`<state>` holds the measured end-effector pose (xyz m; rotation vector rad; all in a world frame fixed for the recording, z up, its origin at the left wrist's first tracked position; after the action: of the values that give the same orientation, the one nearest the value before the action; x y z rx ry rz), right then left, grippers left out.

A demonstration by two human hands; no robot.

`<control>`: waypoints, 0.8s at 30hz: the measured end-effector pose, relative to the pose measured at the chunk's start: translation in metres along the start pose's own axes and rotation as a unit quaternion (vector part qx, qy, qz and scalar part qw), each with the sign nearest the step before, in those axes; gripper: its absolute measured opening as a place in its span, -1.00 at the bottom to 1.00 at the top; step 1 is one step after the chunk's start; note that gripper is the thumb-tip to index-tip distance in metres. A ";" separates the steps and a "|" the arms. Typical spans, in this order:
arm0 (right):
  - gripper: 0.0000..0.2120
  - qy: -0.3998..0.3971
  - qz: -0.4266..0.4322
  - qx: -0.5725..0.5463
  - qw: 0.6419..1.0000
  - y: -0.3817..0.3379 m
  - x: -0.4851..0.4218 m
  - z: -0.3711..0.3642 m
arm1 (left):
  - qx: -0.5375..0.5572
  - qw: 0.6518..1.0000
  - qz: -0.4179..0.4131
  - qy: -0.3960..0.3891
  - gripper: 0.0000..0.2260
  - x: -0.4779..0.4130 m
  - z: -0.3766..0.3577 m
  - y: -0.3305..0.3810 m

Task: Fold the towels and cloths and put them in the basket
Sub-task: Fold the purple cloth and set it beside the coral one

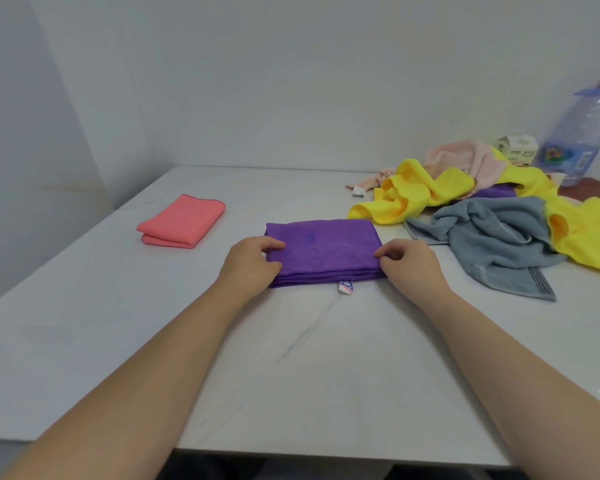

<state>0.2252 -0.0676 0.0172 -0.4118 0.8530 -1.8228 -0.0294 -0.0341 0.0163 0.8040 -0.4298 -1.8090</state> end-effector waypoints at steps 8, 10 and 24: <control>-0.82 -0.028 0.006 0.116 0.993 -0.005 0.005 -0.004 | -0.160 0.985 -0.035 -0.057 -0.64 0.001 -0.005 0.003; -0.82 -0.024 0.019 0.161 0.986 -0.009 0.007 -0.004 | -0.194 0.978 -0.039 -0.063 -0.65 0.001 -0.004 0.004; -0.56 -0.051 0.181 0.276 0.943 -0.088 -0.030 -0.076 | -0.263 0.950 -0.095 -0.139 -0.48 -0.017 -0.041 -0.001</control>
<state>0.1312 0.0055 0.0308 0.0147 0.2911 -1.5904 0.0026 -0.0147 -0.0080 0.2232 -0.0320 -2.0940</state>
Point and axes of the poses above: each hand's wrist, its own x-axis away from the middle knuckle, its own z-axis out of the back of the hand, y = z × x, the point moved 6 cm from there along -x, towards the middle knuckle, and after that the axes turned 11 degrees about -z, right-handed, at the moved point
